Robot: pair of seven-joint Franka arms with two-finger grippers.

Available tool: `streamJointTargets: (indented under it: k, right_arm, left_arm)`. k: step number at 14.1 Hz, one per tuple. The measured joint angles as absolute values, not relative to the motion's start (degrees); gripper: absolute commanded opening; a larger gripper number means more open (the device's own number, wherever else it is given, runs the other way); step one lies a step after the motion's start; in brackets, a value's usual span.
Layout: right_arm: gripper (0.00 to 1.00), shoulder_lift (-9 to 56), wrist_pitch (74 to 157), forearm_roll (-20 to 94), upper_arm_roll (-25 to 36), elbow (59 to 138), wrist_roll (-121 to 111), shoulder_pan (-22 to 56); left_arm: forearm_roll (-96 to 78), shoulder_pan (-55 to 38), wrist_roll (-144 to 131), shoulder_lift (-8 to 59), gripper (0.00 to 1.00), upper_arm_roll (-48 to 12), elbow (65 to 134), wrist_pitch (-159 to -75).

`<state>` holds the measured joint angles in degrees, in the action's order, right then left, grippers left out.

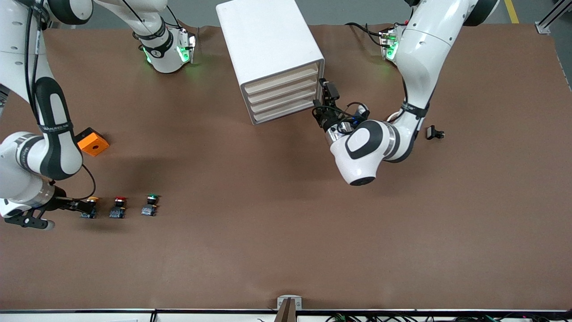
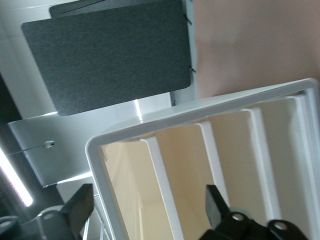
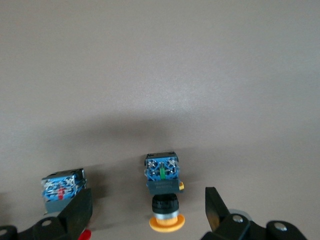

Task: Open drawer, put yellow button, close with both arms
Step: 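Grasp the drawer handle with the left gripper while the right gripper grasps the yellow button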

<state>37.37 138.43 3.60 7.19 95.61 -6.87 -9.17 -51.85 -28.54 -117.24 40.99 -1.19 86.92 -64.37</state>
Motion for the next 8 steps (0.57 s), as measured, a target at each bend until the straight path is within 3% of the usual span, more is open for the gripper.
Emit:
streamJointTargets:
  k: [3,8]
  right_arm:
    - [1.0,38.5,138.9,3.6,7.1,95.6,-6.9,-9.2]
    - [1.0,40.3,140.0,3.6,7.1,95.6,-9.1,-9.2]
  left_arm:
    - [-53.5,-29.1,-117.4,41.2,0.34,-1.2,87.5,-63.7]
    - [-55.0,-31.9,-118.1,42.6,0.36,-1.2,87.8,-62.5]
